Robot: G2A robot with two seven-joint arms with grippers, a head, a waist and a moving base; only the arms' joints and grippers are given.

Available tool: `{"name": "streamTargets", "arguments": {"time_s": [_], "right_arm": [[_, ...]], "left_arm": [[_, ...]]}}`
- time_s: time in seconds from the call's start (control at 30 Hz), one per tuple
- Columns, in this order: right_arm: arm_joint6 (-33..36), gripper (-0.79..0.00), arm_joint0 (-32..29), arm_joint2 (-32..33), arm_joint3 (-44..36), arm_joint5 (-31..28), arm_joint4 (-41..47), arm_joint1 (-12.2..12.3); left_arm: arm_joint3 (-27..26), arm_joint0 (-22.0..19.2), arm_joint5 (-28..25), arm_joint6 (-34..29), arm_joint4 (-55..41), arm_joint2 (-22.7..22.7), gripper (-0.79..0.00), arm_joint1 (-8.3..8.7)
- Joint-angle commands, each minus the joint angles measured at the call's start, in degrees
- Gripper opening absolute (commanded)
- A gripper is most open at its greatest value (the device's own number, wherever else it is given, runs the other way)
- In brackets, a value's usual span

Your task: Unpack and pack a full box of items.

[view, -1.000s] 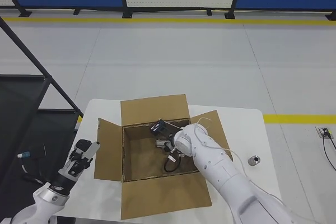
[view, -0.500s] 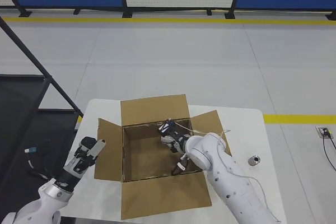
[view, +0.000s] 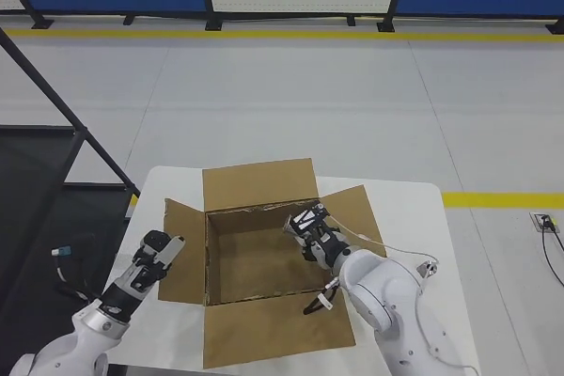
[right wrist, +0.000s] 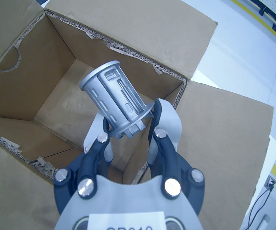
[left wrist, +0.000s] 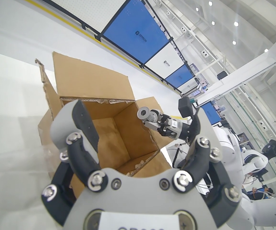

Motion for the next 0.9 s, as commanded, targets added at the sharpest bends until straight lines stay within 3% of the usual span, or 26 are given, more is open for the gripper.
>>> {"name": "streamTargets", "arguments": {"time_s": [0.0,0.1,0.3,0.47,0.63,0.87], "right_arm": [[0.0,-0.785,0.0,0.0,0.0,0.0,0.0,0.0],[-1.4,-0.785,0.0,-0.4,-0.3,-0.6,-3.1,0.2],[2.7,-0.785,-4.2,-2.7,-13.5,-0.5,-21.3,1.2],[7.8,-0.785,-10.5,-2.5,-24.4,-4.7,-34.6,2.3],[10.6,-0.785,-17.1,0.3,-33.5,-10.7,-41.7,3.3],[11.2,-0.785,-23.3,5.6,-34.3,-15.7,-52.4,4.4]], "left_arm": [[-0.1,-0.2,0.0,-0.6,0.5,0.5,0.0,0.06],[-0.4,-0.8,0.3,-1.5,1.2,1.4,0.0,0.13],[-0.4,-2.0,0.9,-2.1,2.1,3.0,0.0,0.21],[-0.1,-2.8,1.2,-2.6,2.3,3.9,0.0,0.29],[0.2,-4.1,1.5,-3.5,2.6,5.0,0.0,0.38],[0.3,-5.6,2.3,-3.9,3.2,6.5,0.0,0.47]]}}
